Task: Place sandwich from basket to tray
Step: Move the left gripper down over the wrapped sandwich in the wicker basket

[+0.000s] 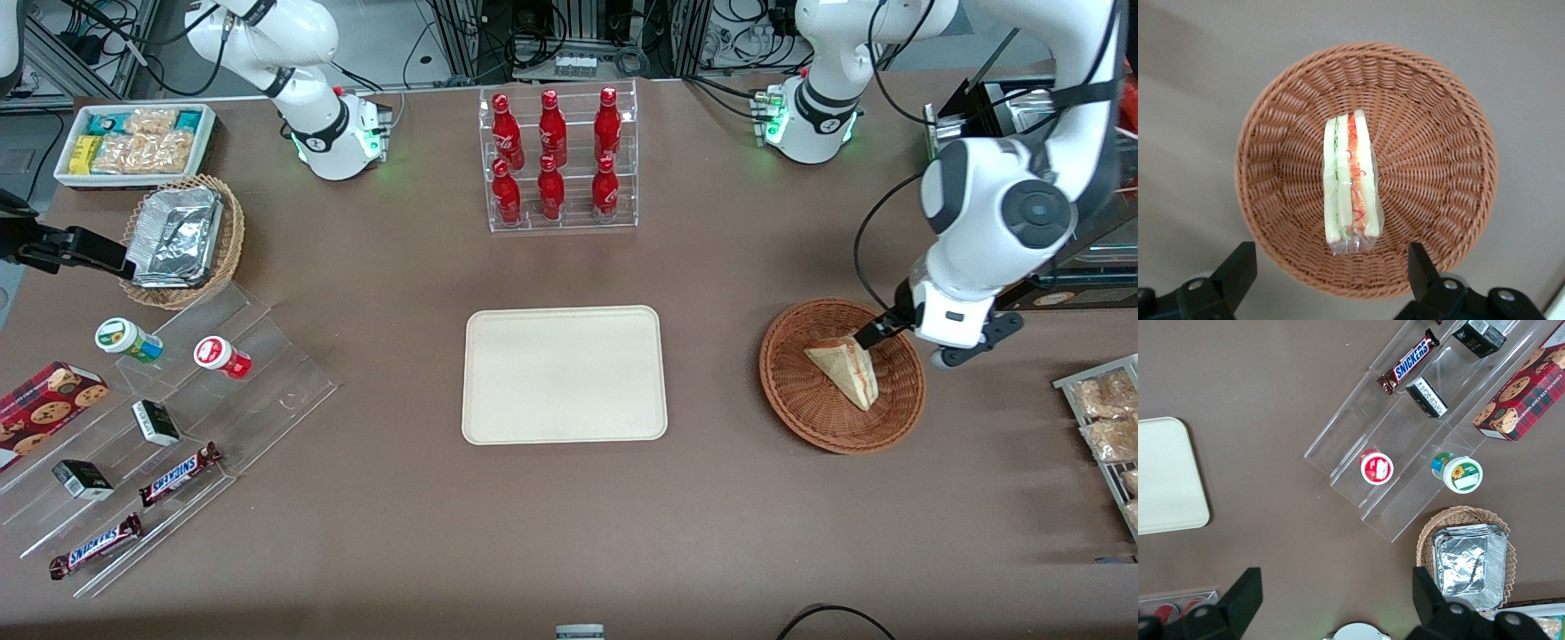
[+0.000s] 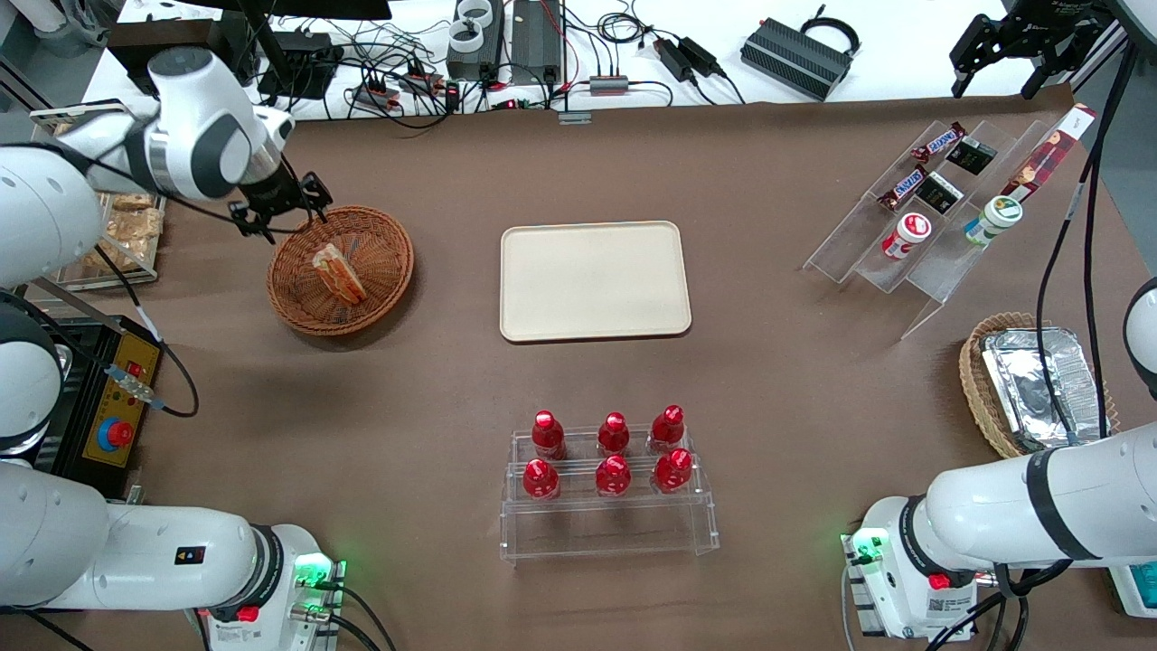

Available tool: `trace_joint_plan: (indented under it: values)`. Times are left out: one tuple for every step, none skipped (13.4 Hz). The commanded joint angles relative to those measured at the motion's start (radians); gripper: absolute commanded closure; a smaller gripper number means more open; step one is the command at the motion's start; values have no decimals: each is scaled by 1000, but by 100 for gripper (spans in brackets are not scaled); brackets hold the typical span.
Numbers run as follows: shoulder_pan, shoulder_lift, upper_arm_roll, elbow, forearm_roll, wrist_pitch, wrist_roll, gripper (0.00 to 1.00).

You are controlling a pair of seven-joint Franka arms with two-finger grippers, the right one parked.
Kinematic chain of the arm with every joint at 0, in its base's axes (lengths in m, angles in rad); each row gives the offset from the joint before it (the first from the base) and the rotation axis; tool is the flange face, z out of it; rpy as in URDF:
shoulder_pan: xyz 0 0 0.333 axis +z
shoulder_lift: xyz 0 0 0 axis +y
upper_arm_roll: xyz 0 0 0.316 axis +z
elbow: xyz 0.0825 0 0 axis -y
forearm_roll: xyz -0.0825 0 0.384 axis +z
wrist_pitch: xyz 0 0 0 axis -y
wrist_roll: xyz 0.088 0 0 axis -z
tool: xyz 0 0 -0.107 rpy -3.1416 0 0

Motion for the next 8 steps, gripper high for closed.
trace_joint_plan:
  values:
    - [-23, 18, 6, -42, 2, 79, -45, 0]
    - [-23, 36, 6, -47, 2, 99, -63, 0]
    - [-23, 55, 6, -62, 2, 138, -80, 0]
    - [-23, 65, 6, -77, 2, 170, -83, 0]
    - [-23, 75, 6, -96, 2, 201, -83, 0]
    - [-23, 82, 6, -111, 2, 230, -83, 0]
    - [-23, 88, 6, -122, 2, 247, -83, 0]
    - [-22, 99, 9, -127, 2, 258, -85, 0]
